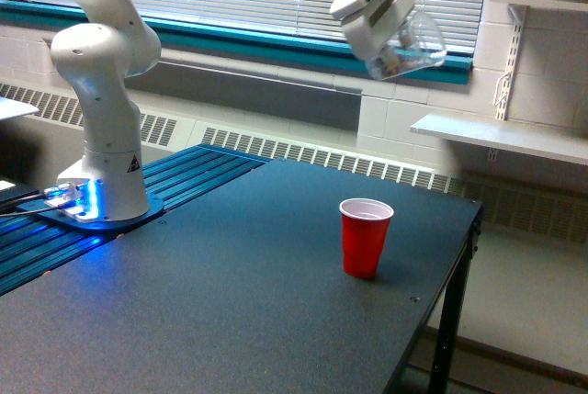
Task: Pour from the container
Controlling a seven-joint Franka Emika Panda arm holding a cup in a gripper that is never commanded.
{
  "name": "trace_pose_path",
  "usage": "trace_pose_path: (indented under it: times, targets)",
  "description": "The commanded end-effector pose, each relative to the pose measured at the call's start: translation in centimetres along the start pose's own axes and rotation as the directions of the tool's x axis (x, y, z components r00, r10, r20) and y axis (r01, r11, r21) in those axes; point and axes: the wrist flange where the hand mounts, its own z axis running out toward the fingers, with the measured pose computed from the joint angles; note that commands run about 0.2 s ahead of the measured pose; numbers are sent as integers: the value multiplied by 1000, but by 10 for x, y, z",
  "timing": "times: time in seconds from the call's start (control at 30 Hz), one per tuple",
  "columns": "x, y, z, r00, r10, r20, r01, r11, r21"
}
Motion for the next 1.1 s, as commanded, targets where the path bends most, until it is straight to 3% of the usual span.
trace_pose_path:
  times: [0.03,0.37,0.6,0.93,1.1]
  targets:
    - [-15,26,6,998,50,27,-50,999,8]
    - [-17,82,17,981,179,69,-179,984,-5]
    - [-6,119,16,962,263,69,-263,965,-13]
    - [14,153,15,934,349,77,-349,937,-10]
    - [18,165,23,920,378,103,-376,926,-35]
